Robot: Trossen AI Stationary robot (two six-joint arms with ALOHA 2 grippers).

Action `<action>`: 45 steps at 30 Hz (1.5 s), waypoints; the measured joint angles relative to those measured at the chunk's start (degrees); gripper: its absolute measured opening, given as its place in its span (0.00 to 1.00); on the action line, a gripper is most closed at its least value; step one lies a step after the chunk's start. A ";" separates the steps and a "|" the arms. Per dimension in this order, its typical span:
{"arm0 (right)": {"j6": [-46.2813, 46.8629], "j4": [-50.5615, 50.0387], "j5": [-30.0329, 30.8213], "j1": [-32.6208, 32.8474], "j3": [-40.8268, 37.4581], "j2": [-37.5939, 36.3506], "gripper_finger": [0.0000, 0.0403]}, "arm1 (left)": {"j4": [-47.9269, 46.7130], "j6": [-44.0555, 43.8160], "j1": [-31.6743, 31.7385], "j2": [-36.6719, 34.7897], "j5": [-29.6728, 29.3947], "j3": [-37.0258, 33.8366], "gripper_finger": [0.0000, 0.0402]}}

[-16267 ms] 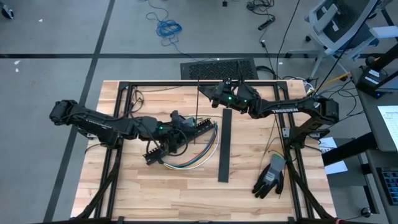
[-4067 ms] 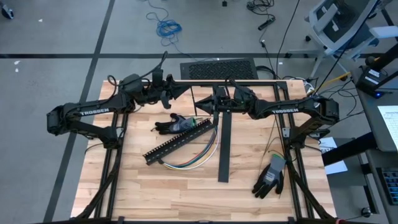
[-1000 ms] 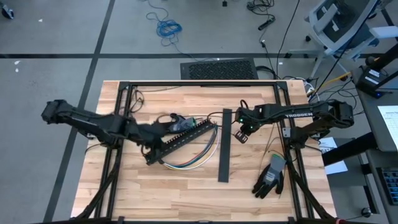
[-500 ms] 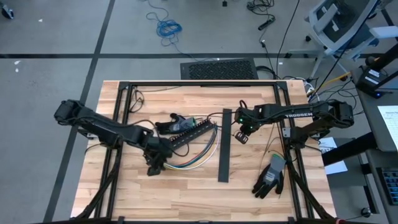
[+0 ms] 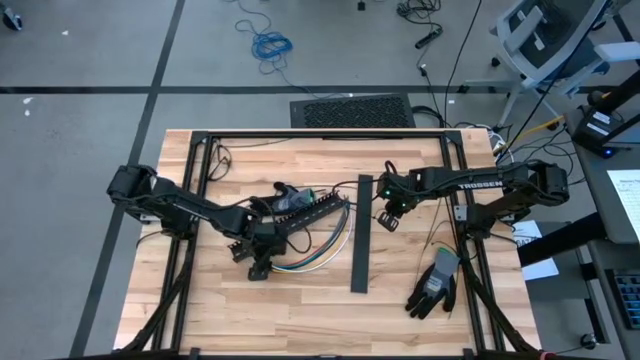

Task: Ziptie cables
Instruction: Wrap the cable wires with black zip tie

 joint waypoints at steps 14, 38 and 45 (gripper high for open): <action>1.58 0.06 0.00 -0.02 0.00 0.00 0.00 | 0.72 2.83 -1.60 7.07 -3.92 0.35 0.57; 4.57 10.56 -0.30 -1.03 0.00 -1.95 0.00 | 2.52 4.24 0.79 2.74 -6.21 4.64 0.05; 4.25 19.21 -0.28 -1.03 0.00 -8.26 0.00 | 1.99 5.80 5.75 -13.34 -6.42 5.19 0.04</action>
